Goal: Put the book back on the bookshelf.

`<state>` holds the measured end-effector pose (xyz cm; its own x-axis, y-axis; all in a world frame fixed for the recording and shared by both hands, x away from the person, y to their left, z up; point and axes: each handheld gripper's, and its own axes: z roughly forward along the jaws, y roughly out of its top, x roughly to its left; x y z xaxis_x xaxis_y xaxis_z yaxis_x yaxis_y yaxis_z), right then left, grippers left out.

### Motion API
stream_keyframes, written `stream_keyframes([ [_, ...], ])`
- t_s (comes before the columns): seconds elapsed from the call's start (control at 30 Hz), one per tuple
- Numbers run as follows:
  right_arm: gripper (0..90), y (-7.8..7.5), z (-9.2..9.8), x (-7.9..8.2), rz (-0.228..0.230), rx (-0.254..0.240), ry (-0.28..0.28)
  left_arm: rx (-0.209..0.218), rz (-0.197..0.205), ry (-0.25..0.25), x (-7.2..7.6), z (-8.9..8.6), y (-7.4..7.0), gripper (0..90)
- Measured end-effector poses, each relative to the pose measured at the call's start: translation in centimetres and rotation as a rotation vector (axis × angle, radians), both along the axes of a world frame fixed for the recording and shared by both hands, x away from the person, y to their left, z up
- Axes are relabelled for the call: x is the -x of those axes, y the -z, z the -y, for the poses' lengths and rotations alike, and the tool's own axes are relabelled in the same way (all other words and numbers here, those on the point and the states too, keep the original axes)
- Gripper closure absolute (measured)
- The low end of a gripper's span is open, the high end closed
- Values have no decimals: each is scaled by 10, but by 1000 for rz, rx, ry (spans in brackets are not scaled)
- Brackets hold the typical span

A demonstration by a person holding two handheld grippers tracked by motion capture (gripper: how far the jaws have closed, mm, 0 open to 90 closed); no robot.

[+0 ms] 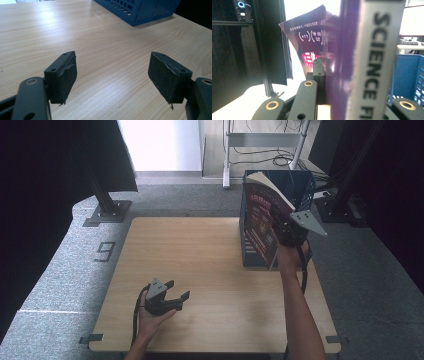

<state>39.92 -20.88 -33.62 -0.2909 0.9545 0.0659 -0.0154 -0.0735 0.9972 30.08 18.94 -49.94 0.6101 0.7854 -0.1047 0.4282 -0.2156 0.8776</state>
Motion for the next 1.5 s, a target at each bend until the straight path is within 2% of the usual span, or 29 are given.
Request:
stream_keyframes([
  [0.43,815,6,5,-13,-4,-11,44,3,-9,11,-1,2,1,236],
  [0.77,815,4,11,-28,6,-57,83,-7,-6,7,2,1,1,235],
  [1.07,815,5,9,-38,5,-36,101,-23,-5,0,6,-1,2,235],
  [1.5,815,14,3,-53,-3,-23,115,-21,-10,-8,6,-2,4,234],
])
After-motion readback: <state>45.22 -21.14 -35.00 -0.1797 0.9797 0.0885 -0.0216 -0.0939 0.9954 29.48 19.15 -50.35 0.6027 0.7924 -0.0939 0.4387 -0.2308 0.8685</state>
